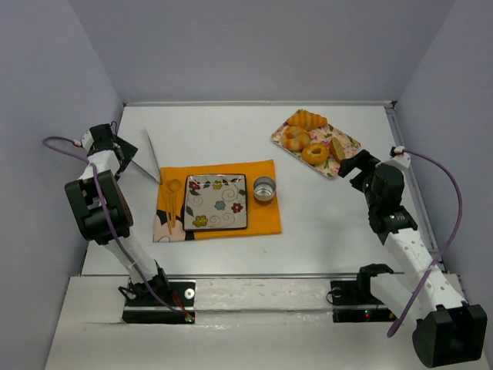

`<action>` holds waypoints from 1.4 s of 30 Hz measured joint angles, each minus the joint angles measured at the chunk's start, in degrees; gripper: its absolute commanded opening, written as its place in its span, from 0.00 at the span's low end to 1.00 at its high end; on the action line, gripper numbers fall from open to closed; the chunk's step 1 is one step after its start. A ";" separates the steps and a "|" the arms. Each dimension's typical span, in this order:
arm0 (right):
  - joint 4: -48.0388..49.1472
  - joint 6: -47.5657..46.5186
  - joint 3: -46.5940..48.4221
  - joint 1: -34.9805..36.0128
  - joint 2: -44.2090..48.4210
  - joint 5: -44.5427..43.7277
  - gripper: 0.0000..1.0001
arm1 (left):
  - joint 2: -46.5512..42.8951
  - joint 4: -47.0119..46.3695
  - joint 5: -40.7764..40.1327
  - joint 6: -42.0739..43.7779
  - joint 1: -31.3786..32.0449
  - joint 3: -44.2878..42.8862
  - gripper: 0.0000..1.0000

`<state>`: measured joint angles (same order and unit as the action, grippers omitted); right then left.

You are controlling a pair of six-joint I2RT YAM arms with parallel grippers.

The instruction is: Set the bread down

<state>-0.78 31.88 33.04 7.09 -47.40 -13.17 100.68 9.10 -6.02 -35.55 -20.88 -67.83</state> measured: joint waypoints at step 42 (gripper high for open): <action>0.00 -1.95 0.00 0.00 1.95 0.70 1.00 | 17.64 21.22 -10.34 2.32 8.41 -30.08 0.06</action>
<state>-0.78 29.93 33.04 7.09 -45.45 -12.47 118.32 30.33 -16.36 -33.23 -12.47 -97.91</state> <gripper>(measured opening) 0.997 0.099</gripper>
